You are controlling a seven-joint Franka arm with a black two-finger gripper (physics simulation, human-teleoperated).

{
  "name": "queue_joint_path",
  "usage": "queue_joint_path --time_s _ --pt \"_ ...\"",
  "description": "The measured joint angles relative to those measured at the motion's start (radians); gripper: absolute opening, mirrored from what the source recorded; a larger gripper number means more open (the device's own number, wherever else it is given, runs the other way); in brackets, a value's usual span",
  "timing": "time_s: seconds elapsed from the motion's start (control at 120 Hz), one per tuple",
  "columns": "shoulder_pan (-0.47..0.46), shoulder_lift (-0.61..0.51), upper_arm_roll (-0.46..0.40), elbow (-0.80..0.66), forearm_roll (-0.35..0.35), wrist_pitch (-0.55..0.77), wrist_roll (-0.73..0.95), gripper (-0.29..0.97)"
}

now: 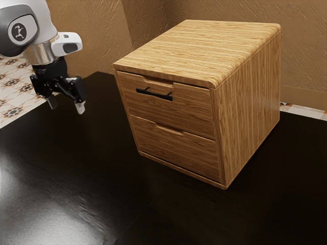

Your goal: Pull the drawer handle with one arm to open the drawer

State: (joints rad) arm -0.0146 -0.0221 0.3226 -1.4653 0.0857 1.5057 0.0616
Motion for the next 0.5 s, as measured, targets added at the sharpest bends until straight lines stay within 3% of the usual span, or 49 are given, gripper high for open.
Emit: queue_joint_path --time_s 0.208,0.342,0.5 --pt "-0.067 -0.003 -0.001 0.004 0.0 -0.001 0.007 0.68" --pt "-0.149 -0.086 -0.009 0.136 0.001 -0.005 0.01 0.68" --pt "-0.19 -0.116 -0.017 0.164 0.002 -0.008 0.014 0.68"
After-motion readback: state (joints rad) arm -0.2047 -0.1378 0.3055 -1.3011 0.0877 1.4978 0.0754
